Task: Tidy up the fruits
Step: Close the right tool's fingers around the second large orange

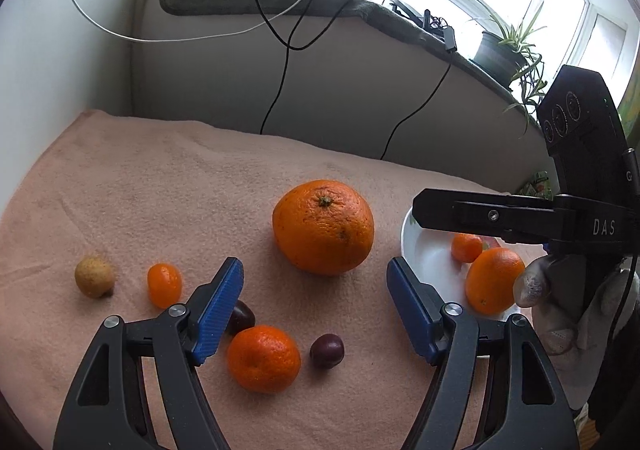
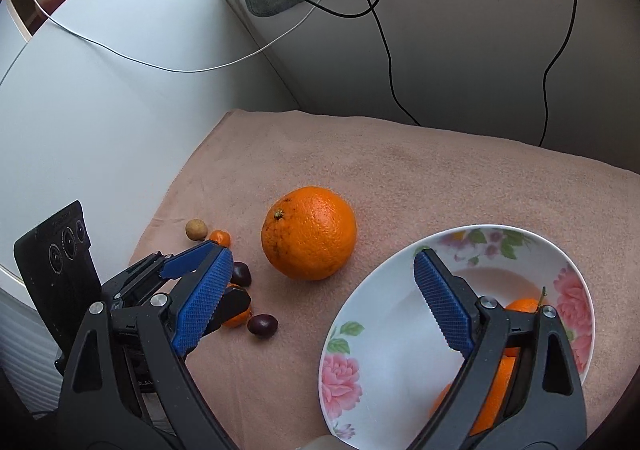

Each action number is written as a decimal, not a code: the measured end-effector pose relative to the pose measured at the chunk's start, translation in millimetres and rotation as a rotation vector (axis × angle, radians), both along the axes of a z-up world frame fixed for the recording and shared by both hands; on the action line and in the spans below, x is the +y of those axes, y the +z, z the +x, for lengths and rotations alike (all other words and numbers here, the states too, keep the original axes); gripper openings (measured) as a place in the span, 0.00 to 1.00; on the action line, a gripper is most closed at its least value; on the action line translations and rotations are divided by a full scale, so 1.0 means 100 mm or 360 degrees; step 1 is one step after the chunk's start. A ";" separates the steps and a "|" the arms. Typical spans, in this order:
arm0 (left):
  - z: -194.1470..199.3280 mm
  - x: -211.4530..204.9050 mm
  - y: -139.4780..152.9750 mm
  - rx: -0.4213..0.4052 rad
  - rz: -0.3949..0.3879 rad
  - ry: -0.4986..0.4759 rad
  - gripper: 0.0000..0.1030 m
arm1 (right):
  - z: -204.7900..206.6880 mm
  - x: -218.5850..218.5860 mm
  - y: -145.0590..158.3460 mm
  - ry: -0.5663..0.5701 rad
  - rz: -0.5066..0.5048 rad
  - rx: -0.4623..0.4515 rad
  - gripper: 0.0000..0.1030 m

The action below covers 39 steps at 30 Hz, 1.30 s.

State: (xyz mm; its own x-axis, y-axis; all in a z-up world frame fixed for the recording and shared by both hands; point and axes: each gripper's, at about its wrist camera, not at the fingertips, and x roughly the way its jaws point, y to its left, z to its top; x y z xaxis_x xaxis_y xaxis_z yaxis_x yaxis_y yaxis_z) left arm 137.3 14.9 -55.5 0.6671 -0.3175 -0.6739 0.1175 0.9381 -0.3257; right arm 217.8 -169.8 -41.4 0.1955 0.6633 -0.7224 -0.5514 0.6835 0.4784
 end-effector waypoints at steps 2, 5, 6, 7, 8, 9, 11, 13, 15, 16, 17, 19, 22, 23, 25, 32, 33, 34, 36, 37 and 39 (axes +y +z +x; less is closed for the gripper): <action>0.05 -0.01 -0.02 0.0012 -0.0007 -0.0009 0.72 | 0.08 0.09 -0.02 0.0031 0.0006 0.0029 0.91; 0.11 -0.03 -0.06 0.0033 -0.0021 -0.0021 0.72 | 0.17 0.20 -0.07 0.0050 -0.0013 0.0072 0.91; 0.13 -0.04 -0.07 0.0037 -0.0026 -0.0025 0.72 | 0.19 0.23 -0.09 0.0064 -0.0012 0.0088 0.91; 0.13 -0.04 -0.07 0.0039 -0.0032 -0.0027 0.72 | 0.21 0.26 -0.10 0.0077 -0.0014 0.0096 0.91; 0.14 -0.04 -0.08 0.0042 -0.0038 -0.0028 0.72 | 0.22 0.29 -0.11 0.0089 -0.0019 0.0099 0.91; 0.16 -0.05 -0.08 0.0045 -0.0045 -0.0030 0.72 | 0.23 0.32 -0.13 0.0100 -0.0028 0.0102 0.91; 0.16 -0.03 -0.10 0.0051 -0.0058 -0.0028 0.72 | 0.25 0.36 -0.16 0.0111 -0.0045 0.0113 0.91; 0.18 -0.03 -0.11 0.0060 -0.0069 -0.0024 0.72 | 0.27 0.42 -0.21 0.0124 -0.0053 0.0134 0.91; 0.19 -0.02 -0.12 0.0066 -0.0076 -0.0026 0.72 | 0.29 0.44 -0.24 0.0125 -0.0066 0.0147 0.91; 0.21 -0.03 -0.12 0.0067 -0.0078 -0.0026 0.72 | 0.29 0.46 -0.26 0.0126 -0.0070 0.0148 0.91; 0.21 -0.03 -0.12 0.0068 -0.0080 -0.0027 0.72 | 0.29 0.47 -0.27 0.0130 -0.0070 0.0152 0.91; 0.21 -0.03 -0.12 0.0069 -0.0088 -0.0026 0.72 | 0.28 0.48 -0.29 0.0139 -0.0067 0.0159 0.91; 0.23 -0.05 -0.12 0.0073 -0.0094 -0.0036 0.72 | 0.27 0.52 -0.31 0.0164 -0.0079 0.0162 0.86; 0.24 -0.06 -0.13 0.0077 -0.0094 -0.0040 0.72 | 0.28 0.55 -0.32 0.0171 -0.0088 0.0162 0.85; 0.23 -0.07 -0.14 0.0084 -0.0096 -0.0046 0.72 | 0.27 0.58 -0.34 0.0180 -0.0104 0.0162 0.85; 0.27 -0.11 -0.13 0.0091 -0.0100 -0.0061 0.67 | 0.25 0.64 -0.39 0.0183 -0.0134 0.0166 0.71; 0.27 -0.12 -0.13 0.0093 -0.0099 -0.0064 0.64 | 0.25 0.63 -0.39 0.0179 -0.0135 0.0165 0.69; 0.27 -0.12 -0.13 0.0094 -0.0096 -0.0067 0.63 | 0.25 0.63 -0.39 0.0179 -0.0131 0.0169 0.68; 0.28 -0.14 -0.12 0.0091 -0.0078 -0.0066 0.63 | 0.25 0.61 -0.38 0.0177 -0.0126 0.0168 0.68; 0.27 -0.15 -0.12 0.0090 -0.0065 -0.0065 0.63 | 0.24 0.61 -0.38 0.0175 -0.0126 0.0162 0.68; 0.28 -0.16 -0.11 0.0088 -0.0048 -0.0061 0.62 | 0.23 0.59 -0.35 0.0173 -0.0132 0.0145 0.67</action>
State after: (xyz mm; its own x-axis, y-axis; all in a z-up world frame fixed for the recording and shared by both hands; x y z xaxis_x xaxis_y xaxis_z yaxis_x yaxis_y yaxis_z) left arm 165.1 -1.5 -66.6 0.6161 -0.3631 -0.6990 0.1344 0.9228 -0.3610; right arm 240.8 -110.7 -76.9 0.0568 0.6141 -0.7872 -0.5813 0.6613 0.4740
